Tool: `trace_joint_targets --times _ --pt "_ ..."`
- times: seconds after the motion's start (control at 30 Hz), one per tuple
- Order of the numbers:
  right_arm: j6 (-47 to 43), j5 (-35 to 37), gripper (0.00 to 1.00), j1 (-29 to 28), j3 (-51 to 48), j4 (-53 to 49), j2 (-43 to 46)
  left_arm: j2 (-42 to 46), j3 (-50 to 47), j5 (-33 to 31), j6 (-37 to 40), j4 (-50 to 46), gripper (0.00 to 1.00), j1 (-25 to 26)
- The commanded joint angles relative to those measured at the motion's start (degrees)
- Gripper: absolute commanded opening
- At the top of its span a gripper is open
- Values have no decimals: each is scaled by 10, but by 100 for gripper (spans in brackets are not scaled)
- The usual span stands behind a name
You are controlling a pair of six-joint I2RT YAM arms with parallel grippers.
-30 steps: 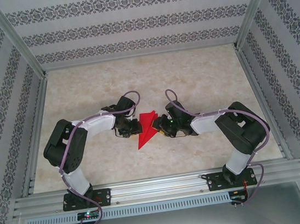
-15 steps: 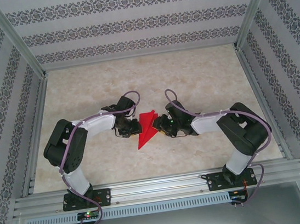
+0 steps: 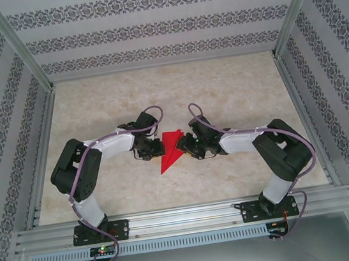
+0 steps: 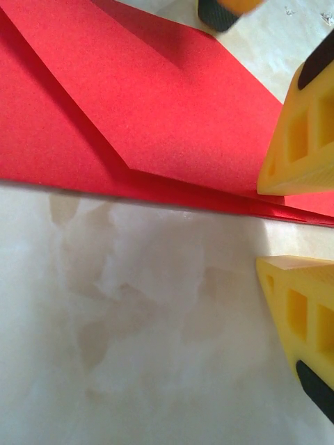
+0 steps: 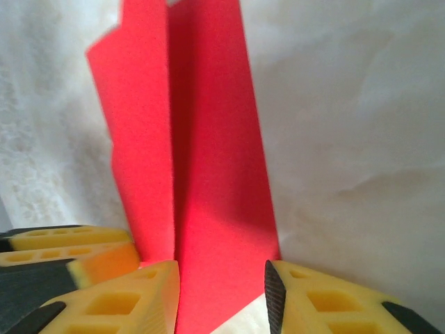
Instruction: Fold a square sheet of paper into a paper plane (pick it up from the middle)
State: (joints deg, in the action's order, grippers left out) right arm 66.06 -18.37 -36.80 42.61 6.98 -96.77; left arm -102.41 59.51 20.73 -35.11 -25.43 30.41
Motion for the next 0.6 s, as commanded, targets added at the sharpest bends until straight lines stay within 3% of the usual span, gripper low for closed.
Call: trace_joint_targets --times 0.0,0.33,0.57 --pt "5 0 39 -9 17 -9 -16 -21 1 40 0 13 31 22" --pt "-25 51 39 -13 29 -68 33 -21 2 39 1 9 30 22" --pt "-27 49 39 -10 30 -72 13 -23 2 42 3 10 30 22"
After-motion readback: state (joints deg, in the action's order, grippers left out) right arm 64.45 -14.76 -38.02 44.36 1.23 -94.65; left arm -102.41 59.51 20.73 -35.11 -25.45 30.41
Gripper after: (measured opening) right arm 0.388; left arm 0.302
